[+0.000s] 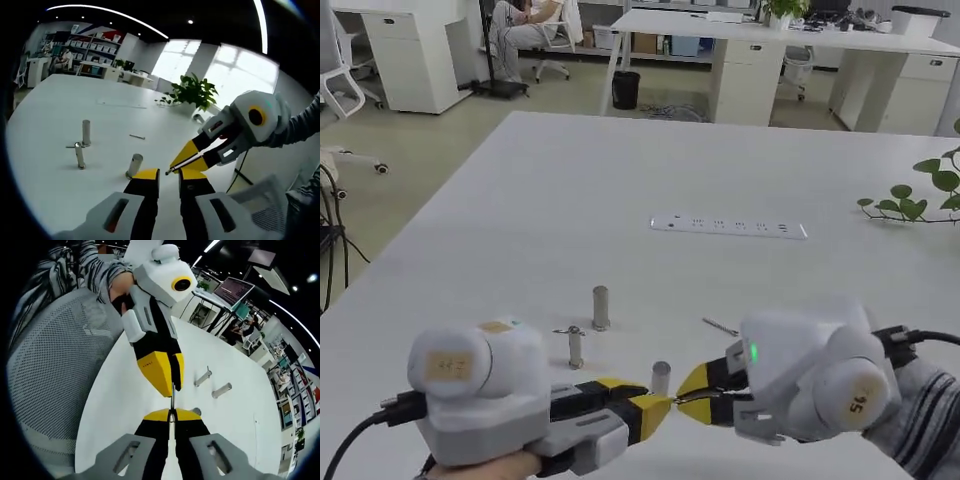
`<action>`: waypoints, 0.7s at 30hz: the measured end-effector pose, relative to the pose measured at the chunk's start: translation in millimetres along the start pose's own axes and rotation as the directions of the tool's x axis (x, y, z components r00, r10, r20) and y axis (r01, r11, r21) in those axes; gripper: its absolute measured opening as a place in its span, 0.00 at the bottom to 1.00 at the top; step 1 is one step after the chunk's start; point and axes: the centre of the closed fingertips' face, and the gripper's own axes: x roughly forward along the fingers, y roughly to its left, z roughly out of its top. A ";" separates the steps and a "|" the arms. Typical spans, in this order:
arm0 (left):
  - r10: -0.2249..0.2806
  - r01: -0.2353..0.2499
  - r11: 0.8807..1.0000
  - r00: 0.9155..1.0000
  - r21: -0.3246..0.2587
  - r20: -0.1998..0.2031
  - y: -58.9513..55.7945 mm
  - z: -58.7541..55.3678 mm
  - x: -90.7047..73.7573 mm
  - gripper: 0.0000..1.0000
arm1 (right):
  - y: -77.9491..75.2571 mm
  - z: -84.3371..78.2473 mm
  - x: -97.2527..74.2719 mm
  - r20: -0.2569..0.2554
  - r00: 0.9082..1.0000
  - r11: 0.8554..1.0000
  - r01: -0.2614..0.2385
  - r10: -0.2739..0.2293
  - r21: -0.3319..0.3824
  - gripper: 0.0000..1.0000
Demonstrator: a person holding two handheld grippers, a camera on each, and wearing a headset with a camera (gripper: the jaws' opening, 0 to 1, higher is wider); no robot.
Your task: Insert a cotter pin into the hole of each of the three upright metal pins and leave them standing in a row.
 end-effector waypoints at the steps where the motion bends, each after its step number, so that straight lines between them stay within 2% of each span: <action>1: 0.000 0.000 1.000 1.000 -0.002 0.000 -0.3 0.1 -0.1 0.10 | 0.0 0.9 -0.3 0.003 1.000 1.000 -0.001 0.001 0.000 0.00; 9: -0.010 0.010 1.000 1.000 -0.017 0.003 -2.9 -0.2 -1.1 0.01 | 0.3 7.9 -1.7 0.018 1.000 1.000 -0.001 0.001 -0.012 0.00; 15: -0.022 0.023 0.999 1.000 -0.024 0.003 -4.9 -0.7 -1.8 0.00 | 1.4 9.1 -1.7 0.018 1.000 1.000 -0.002 0.002 -0.013 0.00; 17: -0.032 0.032 0.999 0.999 0.013 -0.004 -6.4 -2.0 -2.0 0.00 | 2.3 8.6 -1.7 0.018 1.000 1.000 -0.007 0.006 0.010 0.00; 20: -0.037 0.038 0.994 0.999 0.107 -0.006 -8.2 -1.7 -2.4 0.00 | 1.4 8.2 -2.1 0.021 1.000 1.000 -0.005 0.004 0.029 0.00; 21: -0.042 0.043 0.993 0.999 0.112 -0.012 -9.4 -2.7 -2.5 0.00 | 1.4 8.0 -2.4 0.021 1.000 0.999 -0.006 0.005 0.032 0.00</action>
